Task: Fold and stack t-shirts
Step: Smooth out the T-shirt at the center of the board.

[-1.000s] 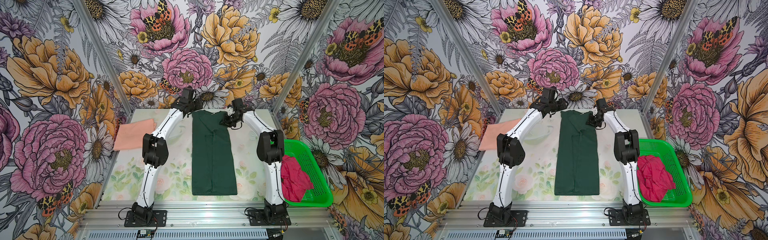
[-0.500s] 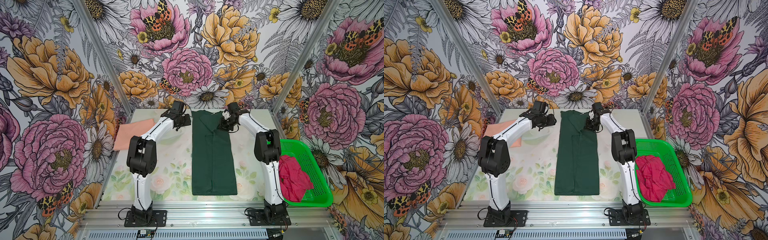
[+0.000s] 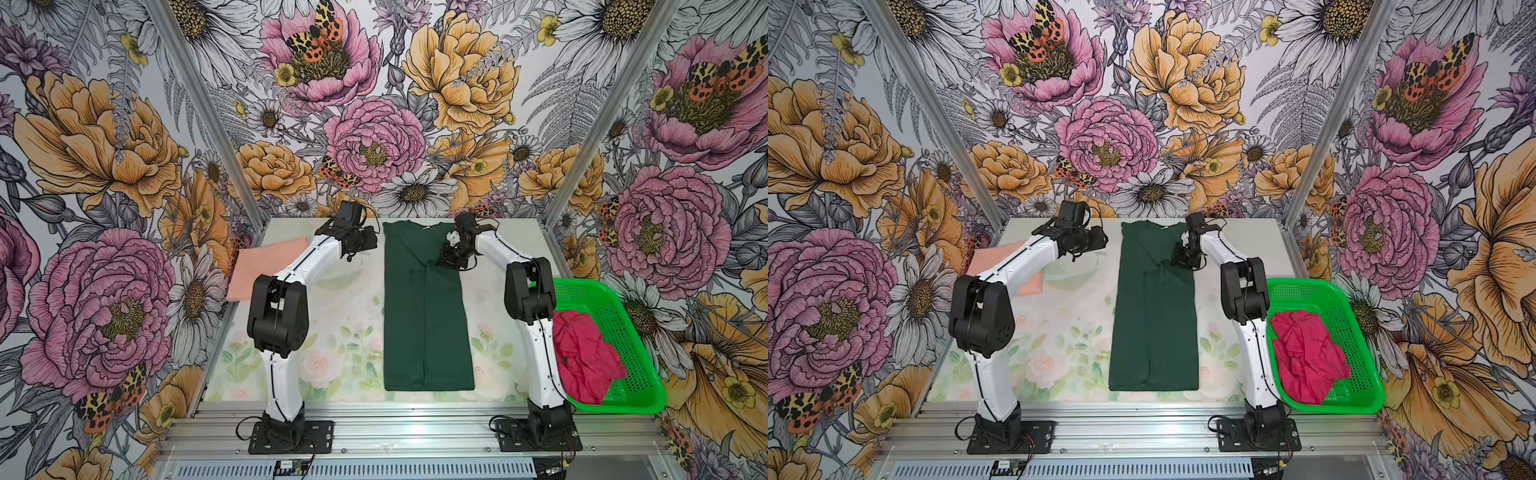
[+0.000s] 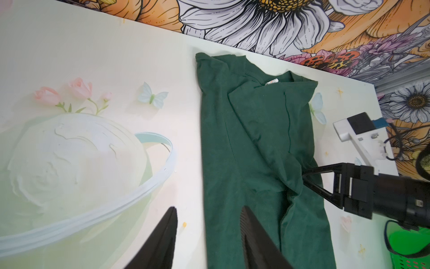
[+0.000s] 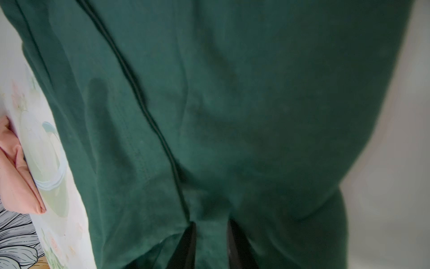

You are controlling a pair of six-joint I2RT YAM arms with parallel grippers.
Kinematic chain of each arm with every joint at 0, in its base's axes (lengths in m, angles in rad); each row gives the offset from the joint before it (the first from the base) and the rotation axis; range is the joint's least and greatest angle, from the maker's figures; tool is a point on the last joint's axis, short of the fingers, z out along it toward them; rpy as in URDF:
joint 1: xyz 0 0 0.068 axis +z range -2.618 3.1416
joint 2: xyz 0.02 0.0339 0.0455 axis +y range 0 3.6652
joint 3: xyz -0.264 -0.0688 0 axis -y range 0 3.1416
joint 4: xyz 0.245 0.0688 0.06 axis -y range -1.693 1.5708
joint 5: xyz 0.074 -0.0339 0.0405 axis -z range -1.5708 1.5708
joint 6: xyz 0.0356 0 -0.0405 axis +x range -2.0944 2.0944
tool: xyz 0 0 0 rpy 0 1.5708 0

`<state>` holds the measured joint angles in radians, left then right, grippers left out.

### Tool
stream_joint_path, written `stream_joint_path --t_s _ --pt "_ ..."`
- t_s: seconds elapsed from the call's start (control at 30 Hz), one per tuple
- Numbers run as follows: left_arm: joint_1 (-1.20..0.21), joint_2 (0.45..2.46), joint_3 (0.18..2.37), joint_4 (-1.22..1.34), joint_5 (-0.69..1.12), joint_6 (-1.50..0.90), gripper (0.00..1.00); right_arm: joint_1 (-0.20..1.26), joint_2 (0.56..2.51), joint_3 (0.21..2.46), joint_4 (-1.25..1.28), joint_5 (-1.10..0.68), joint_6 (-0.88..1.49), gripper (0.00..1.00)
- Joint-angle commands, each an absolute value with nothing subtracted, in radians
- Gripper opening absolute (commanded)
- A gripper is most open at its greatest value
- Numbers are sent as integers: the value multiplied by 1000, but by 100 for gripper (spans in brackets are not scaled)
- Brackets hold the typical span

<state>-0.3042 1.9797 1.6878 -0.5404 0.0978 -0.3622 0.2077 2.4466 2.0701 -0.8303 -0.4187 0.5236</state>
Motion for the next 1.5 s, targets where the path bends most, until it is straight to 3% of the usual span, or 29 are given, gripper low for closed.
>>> stream_joint_path --t_s 0.0,0.7,1.13,1.47 --pt "-290 1947 1673 -511 105 -341 47 206 2480 2128 -830 -417 538 27" --pt "-264 1956 1652 -511 115 -337 47 254 2646 2385 -830 -477 601 27" --pt "-242 1958 1635 -506 135 -344 47 269 2580 2377 -829 -448 577 27" --pt "-242 1963 1627 -502 140 -342 47 314 2631 2483 -826 -453 468 9"
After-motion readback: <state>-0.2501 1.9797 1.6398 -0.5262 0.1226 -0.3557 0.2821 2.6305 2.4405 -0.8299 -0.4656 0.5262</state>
